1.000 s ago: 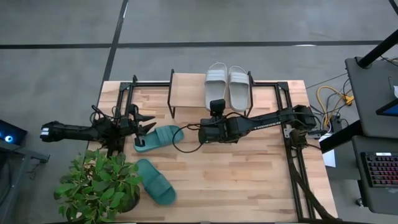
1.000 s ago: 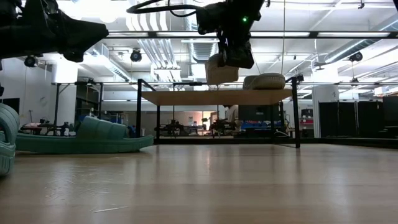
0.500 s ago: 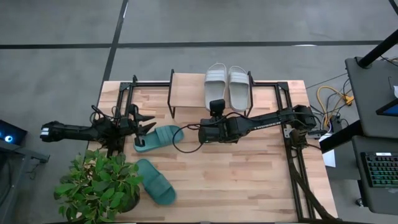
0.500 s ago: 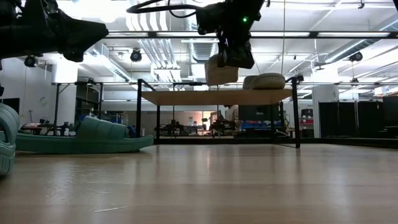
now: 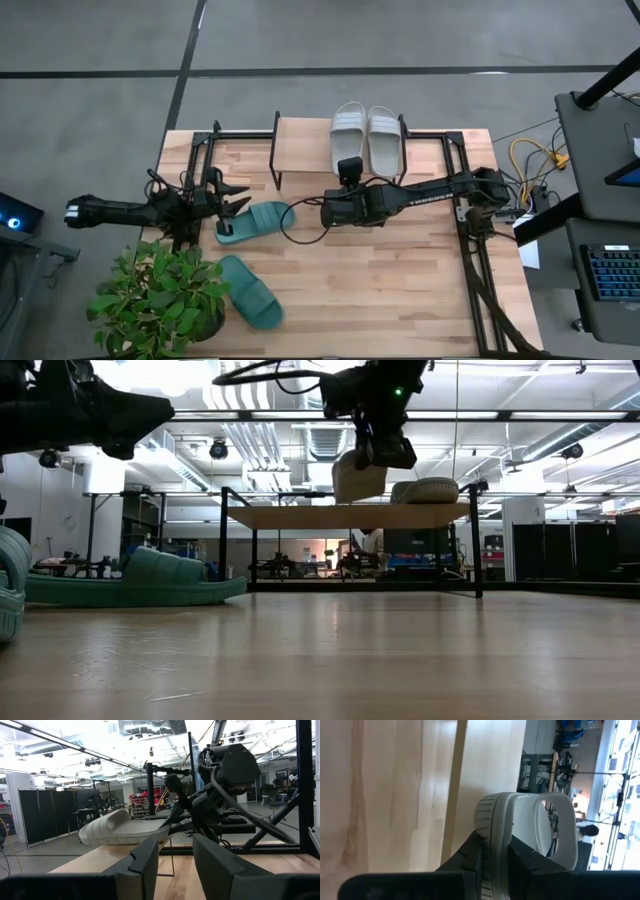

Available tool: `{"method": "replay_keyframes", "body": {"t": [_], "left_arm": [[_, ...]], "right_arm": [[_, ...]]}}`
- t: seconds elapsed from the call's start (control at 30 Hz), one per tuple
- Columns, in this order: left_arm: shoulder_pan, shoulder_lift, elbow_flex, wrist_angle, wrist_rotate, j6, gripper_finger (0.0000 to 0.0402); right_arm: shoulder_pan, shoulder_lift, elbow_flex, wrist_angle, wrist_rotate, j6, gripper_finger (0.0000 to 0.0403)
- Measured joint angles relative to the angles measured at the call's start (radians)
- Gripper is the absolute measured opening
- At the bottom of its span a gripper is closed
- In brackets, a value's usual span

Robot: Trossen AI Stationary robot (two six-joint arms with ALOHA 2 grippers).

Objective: Pick and place slides into the shelf
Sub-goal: Put the gray slipper on the shelf

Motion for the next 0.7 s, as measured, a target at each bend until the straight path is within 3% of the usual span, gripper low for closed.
{"method": "replay_keyframes", "body": {"t": [0.7], "left_arm": [[0.000,0.000,0.000,0.000,0.000,0.001,0.0107]], "right_arm": [[-0.076,-0.025,-0.021,-0.008,-0.076,0.016,0.0039]]}}
